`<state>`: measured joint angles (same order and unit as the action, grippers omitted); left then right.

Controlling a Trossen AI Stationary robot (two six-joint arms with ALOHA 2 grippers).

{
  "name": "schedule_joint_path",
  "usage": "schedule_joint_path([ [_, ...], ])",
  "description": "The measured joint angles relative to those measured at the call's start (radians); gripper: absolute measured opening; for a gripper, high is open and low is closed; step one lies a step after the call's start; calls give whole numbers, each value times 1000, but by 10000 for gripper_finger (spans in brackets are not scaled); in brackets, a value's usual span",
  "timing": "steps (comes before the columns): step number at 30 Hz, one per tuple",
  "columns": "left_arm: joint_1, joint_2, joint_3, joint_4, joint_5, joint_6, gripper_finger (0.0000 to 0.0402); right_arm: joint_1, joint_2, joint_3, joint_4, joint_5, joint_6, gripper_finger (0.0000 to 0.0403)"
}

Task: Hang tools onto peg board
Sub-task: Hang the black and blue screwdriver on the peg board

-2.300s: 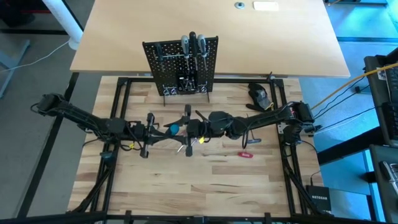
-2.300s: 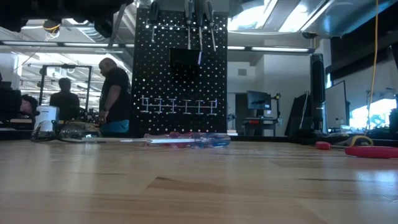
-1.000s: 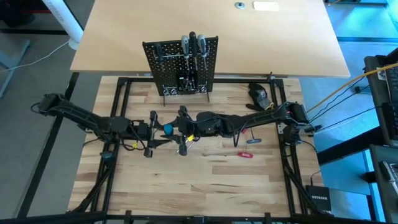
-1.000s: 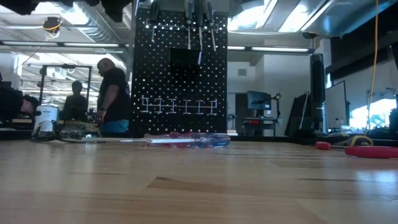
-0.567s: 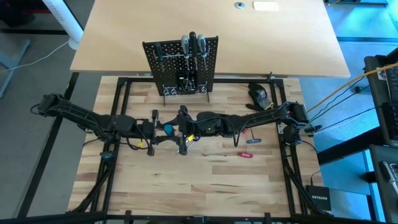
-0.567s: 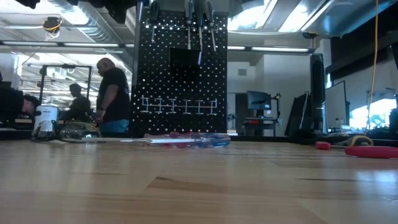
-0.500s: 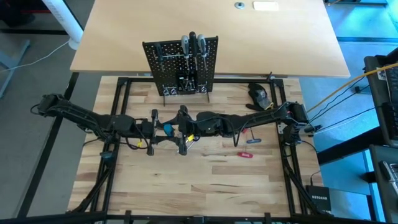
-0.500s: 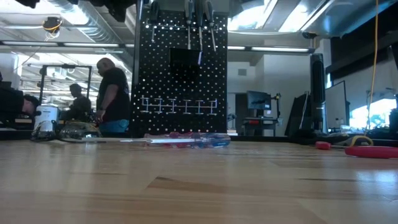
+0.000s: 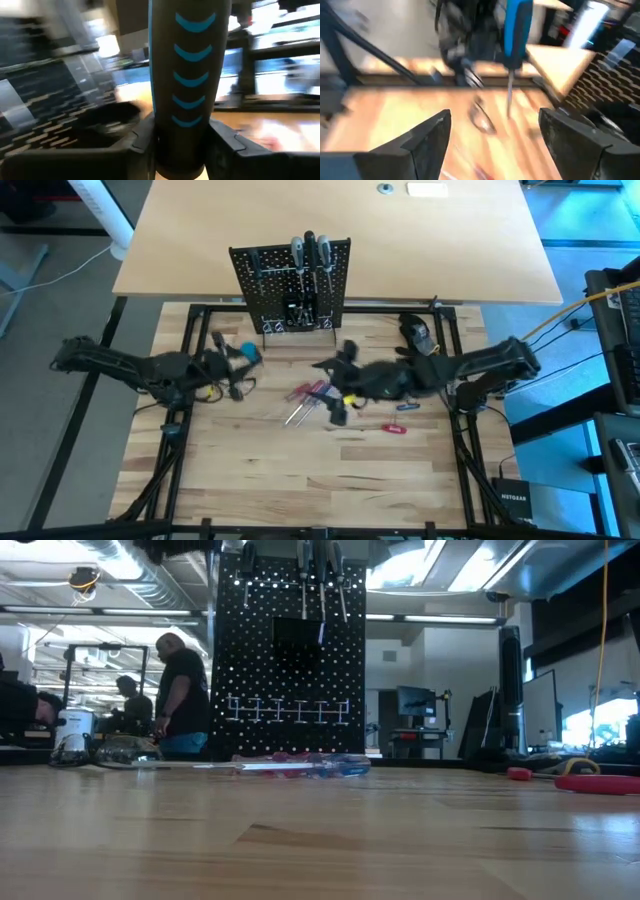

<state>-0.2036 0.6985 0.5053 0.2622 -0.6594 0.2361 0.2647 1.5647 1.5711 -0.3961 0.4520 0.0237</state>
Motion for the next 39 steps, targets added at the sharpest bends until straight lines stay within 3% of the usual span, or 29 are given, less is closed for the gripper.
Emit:
schedule_joint_path([
  [4,117,2,0,27,-77,2,100,85,-4,-5,-218,223,96,302],
  [8,237,46,0,107,-27,-4,100,142,-1,-105,-298,417,233,303],
  [10,282,79,0,159,15,-11,100,160,0,-175,-305,465,308,303],
  [16,368,190,-1,238,64,16,100,181,1,-394,-220,481,524,303],
  [22,416,270,-2,333,64,56,100,183,1,-574,-53,479,627,303],
  [39,542,309,-121,540,132,-4,100,180,1,-605,64,475,597,303],
])
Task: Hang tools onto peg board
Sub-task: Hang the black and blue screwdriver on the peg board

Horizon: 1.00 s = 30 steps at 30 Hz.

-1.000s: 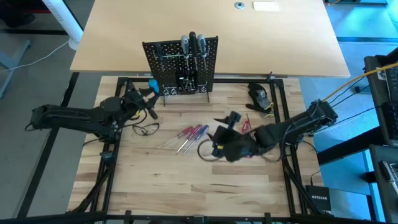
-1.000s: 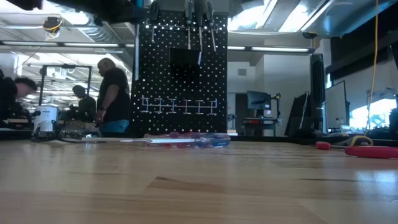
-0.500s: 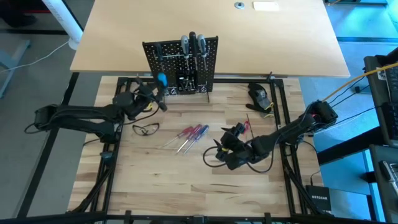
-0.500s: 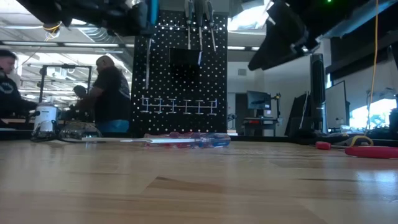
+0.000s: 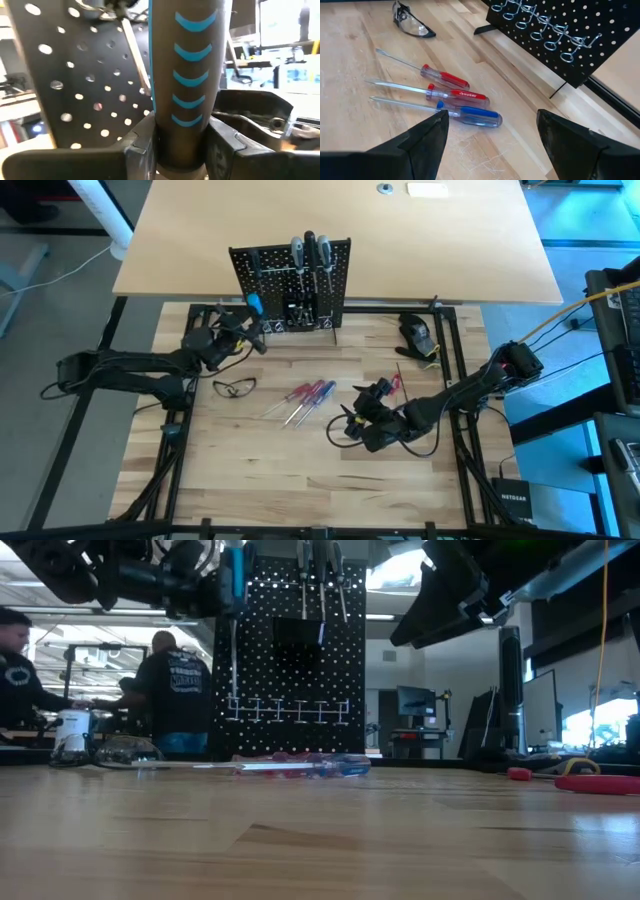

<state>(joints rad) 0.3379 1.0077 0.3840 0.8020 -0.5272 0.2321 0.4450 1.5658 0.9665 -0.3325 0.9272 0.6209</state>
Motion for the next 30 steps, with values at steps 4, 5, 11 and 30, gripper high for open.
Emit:
schedule_joint_path([
  [4,24,17,-1,-32,12,-45,100,0,0,0,2,0,0,303],
  [5,31,26,-1,-36,13,-50,100,0,0,0,2,0,0,303],
  [11,61,103,-1,-35,45,-99,100,0,0,0,2,-2,0,303],
  [30,118,263,-1,-4,52,-180,100,0,0,0,1,-4,-1,303],
])
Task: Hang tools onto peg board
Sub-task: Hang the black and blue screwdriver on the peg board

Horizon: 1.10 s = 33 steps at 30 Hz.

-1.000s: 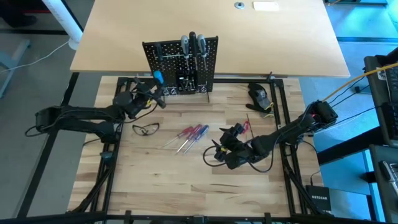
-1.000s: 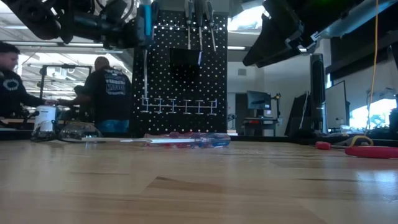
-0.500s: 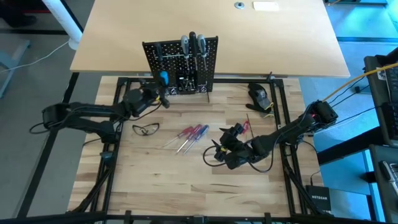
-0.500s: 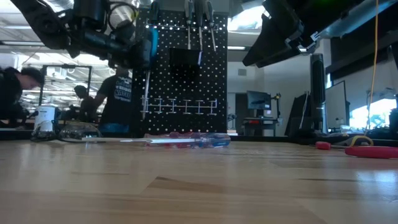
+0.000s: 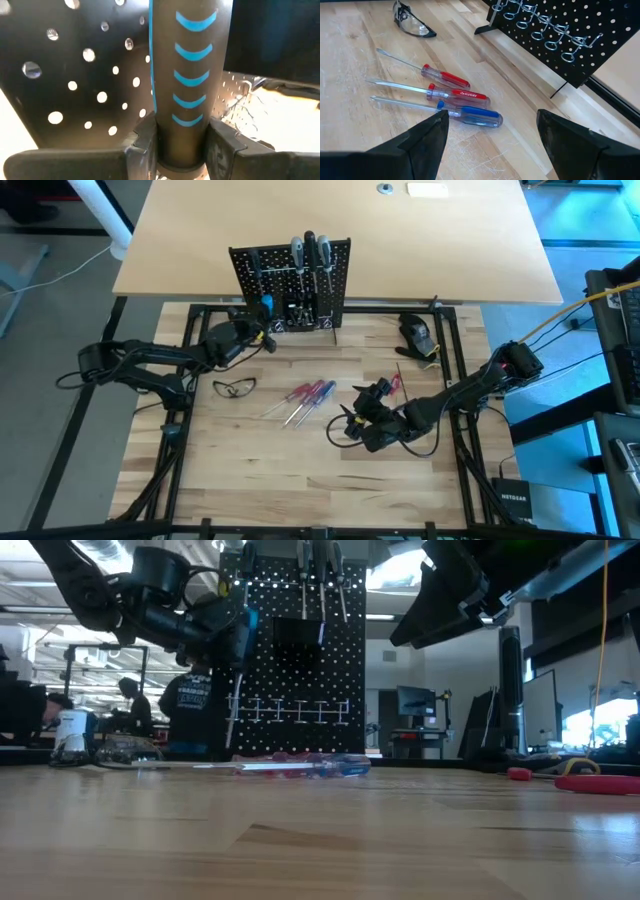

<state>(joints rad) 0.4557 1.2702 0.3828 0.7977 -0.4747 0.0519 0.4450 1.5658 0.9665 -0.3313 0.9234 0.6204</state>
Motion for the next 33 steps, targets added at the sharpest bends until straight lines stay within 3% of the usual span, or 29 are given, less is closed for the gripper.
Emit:
schedule_joint_path([
  [12,56,3,-121,147,18,-124,100,0,0,0,0,0,0,303],
  [25,56,2,-122,103,30,-125,100,0,0,0,0,0,-22,303],
  [33,56,6,-122,101,27,-128,155,0,0,0,0,0,-24,303],
])
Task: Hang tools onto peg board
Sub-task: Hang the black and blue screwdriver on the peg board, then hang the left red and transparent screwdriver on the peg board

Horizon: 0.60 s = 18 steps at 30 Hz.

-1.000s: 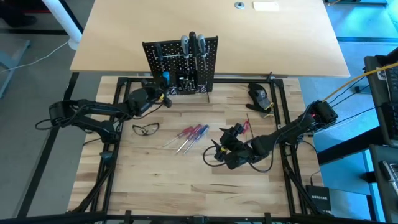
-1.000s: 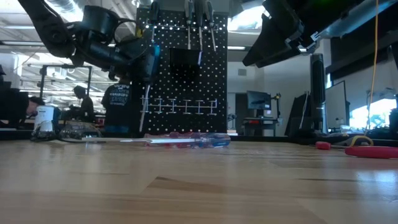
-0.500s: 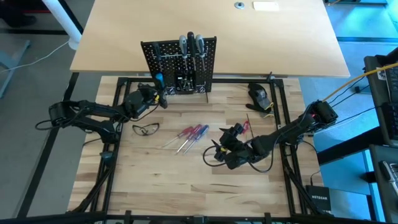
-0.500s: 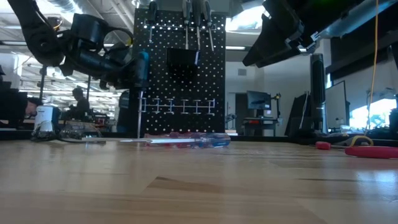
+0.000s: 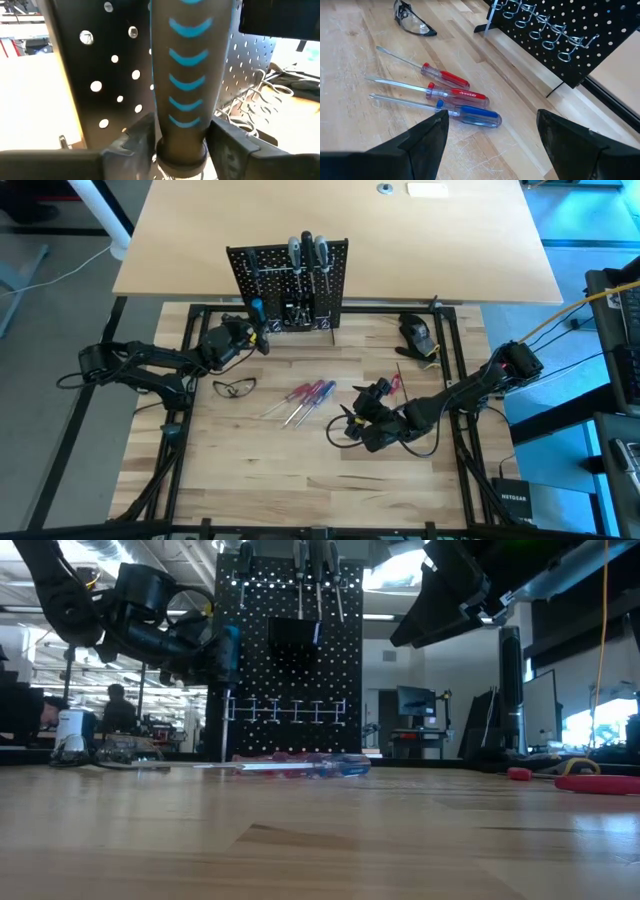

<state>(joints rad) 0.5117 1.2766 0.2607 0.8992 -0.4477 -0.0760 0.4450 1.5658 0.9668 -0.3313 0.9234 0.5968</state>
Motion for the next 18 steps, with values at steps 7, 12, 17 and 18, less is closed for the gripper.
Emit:
schedule_joint_path([
  [7,-2,-29,0,-2,0,22,185,0,0,0,0,0,0,303],
  [12,-16,-133,0,-120,2,84,199,0,0,0,-2,0,-3,303],
  [17,-18,-296,0,-326,2,79,205,0,0,0,-2,0,-3,303],
  [18,-22,-330,0,-370,2,78,205,0,0,0,-2,0,-3,303],
])
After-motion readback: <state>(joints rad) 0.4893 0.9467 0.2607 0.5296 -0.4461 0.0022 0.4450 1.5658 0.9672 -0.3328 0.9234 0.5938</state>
